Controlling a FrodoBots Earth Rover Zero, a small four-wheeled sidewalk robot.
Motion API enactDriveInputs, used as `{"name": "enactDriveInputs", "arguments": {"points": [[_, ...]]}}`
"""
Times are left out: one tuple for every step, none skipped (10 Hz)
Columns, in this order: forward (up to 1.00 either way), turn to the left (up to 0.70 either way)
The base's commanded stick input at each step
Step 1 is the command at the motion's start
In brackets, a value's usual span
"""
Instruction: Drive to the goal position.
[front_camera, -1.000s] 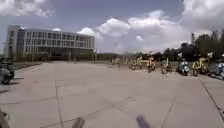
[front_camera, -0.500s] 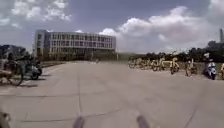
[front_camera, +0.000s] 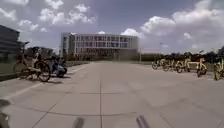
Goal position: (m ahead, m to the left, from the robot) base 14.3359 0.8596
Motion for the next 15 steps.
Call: {"name": "enactDriveInputs", "arguments": {"points": [[0.7,0.0],[0.7,0.0],[0.7,0.0],[0.7,0.0],[0.7,0.0],[0.7,0.0],[0.7,0.0],[0.7,0.0],[0.7,0.0],[0.7,0.0],[0.7,0.0],[0.7,0.0],[0.7,0.0],[0.7,0.0],[0.7,0.0]]}}
